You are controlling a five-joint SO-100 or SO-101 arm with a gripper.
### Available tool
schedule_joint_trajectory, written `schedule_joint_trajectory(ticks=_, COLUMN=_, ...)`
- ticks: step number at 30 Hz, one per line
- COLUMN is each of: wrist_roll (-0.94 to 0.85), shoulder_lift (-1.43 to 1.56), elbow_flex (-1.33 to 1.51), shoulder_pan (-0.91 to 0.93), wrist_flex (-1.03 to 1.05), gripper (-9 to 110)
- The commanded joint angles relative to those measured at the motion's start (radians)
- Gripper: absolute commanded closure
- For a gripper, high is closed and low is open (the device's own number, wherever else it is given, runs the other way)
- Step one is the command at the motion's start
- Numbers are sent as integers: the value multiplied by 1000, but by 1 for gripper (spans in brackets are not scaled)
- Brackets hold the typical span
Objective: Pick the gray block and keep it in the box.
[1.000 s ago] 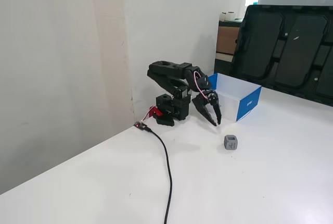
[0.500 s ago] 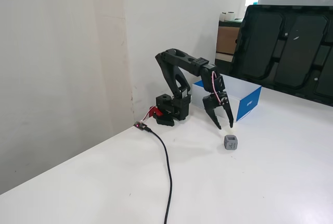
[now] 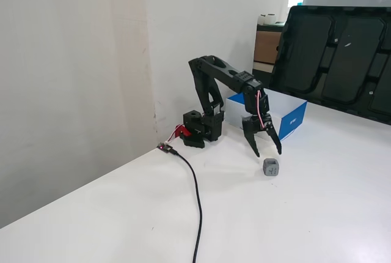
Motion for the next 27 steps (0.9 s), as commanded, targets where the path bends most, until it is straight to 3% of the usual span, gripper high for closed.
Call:
schedule_joint_trajectory(ticks=1, wrist_roll=-12, shoulder_lift=-32, elbow_flex=-84, shoulder_pan=-3, wrist_flex=-17, gripper=77)
schedule_joint_trajectory(ticks=27, wrist_roll=-14, shoulder_lift=-268, elbow_flex=-146, shoulder_pan=-20, wrist_flex=-133, gripper=79)
